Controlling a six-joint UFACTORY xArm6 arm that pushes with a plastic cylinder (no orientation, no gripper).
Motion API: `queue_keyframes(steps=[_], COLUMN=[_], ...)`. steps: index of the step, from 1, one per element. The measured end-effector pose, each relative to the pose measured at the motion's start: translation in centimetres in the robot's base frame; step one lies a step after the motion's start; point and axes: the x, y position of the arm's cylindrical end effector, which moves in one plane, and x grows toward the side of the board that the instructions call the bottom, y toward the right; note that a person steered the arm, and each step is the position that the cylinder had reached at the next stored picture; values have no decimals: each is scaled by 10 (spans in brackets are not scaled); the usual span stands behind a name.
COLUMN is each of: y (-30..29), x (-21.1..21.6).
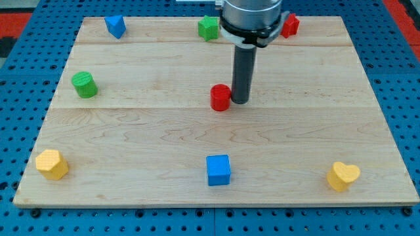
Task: Move the yellow heart a bit up and then left
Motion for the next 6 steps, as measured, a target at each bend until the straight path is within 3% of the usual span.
queue_keyframes(steps=[1,2,3,4,5,6], y=[69,191,290,301,287,235], x=[4,42,119,182,193,193])
